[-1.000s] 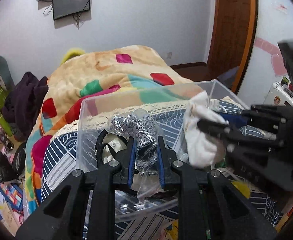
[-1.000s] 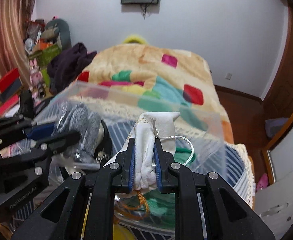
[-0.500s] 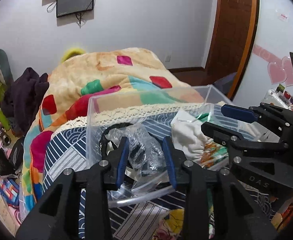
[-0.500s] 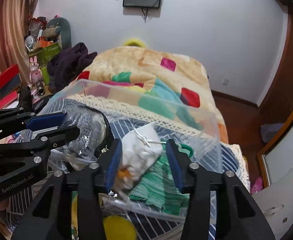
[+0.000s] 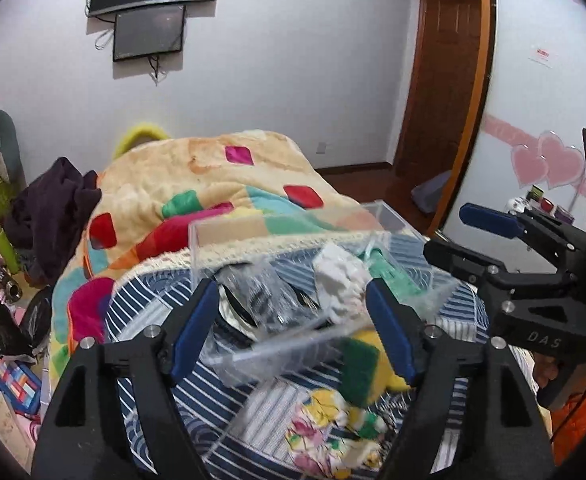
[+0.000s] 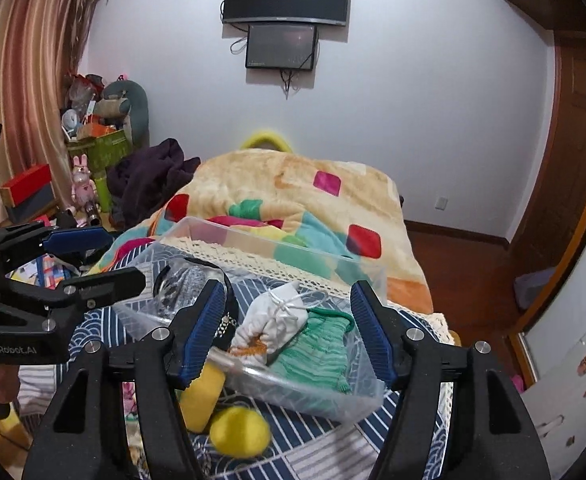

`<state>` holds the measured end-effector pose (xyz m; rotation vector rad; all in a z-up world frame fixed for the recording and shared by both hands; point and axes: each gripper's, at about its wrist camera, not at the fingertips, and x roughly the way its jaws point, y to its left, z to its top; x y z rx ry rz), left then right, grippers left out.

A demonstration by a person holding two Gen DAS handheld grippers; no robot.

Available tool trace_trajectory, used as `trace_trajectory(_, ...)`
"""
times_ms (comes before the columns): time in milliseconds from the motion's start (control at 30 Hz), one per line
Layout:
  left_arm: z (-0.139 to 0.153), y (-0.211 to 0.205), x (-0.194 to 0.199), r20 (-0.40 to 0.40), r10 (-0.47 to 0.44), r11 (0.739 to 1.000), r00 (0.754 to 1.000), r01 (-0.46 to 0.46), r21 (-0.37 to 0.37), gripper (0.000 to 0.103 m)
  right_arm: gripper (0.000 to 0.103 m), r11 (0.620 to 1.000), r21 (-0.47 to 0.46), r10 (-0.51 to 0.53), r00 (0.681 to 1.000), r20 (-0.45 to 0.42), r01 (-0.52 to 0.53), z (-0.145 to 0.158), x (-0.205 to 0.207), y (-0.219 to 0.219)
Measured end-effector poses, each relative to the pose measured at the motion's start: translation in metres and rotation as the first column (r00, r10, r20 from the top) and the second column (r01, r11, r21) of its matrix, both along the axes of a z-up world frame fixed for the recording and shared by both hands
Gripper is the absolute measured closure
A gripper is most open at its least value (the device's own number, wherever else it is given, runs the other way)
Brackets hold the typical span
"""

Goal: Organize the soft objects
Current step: 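Carry the white bag into the box with right tool while left tool drops the silver glove in, then grasp the green-yellow sponge with left tool while right tool grasps the yellow felt ball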

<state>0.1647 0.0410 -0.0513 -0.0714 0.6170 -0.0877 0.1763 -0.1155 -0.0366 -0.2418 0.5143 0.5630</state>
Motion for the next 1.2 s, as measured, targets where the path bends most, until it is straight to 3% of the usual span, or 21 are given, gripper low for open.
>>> trace_trajectory(200,-0.025,-0.017,-0.012,-0.052,-0.022,0.998,0.998,0.024,0.052,0.027,0.038,1.000,0.012,0.009,0.999,-0.046,-0.008,-0.019,-0.010,-0.009)
trace_trajectory(467,-0.065,-0.031,-0.012,-0.143,-0.066,0.998,0.988,0.068,0.010,0.028,0.038,1.000,-0.019,0.006,0.988,-0.155,-0.009,-0.058,-0.017,-0.015)
trace_trajectory(733,-0.083,-0.043,0.005,-0.194,-0.110,0.993,0.975,0.100,-0.060,0.046,0.038,1.000,-0.020,0.008,0.972,-0.236,-0.013,-0.080,-0.020,-0.019)
trace_trajectory(900,-0.088,-0.047,0.018,-0.225,-0.148,0.983,0.963,0.117,-0.143,0.053,0.038,1.000,-0.002,0.007,0.964,-0.266,-0.007,-0.088,-0.018,-0.023)
trace_trajectory(1000,-0.090,-0.053,0.020,-0.227,-0.162,0.981,0.960,0.133,-0.138,0.063,0.039,1.000,0.012,0.027,0.955,-0.295,-0.025,-0.093,-0.016,-0.022)
trace_trajectory(1033,-0.089,-0.054,0.020,-0.226,-0.170,0.980,0.959,0.141,-0.139,0.069,0.040,0.999,0.008,0.034,0.955,-0.295,-0.033,-0.095,-0.017,-0.019)
trace_trajectory(1200,-0.087,-0.055,0.010,-0.209,-0.170,0.981,0.963,0.146,-0.126,0.070,0.066,0.995,0.034,0.096,0.944,-0.316,-0.090,-0.098,-0.021,-0.015)
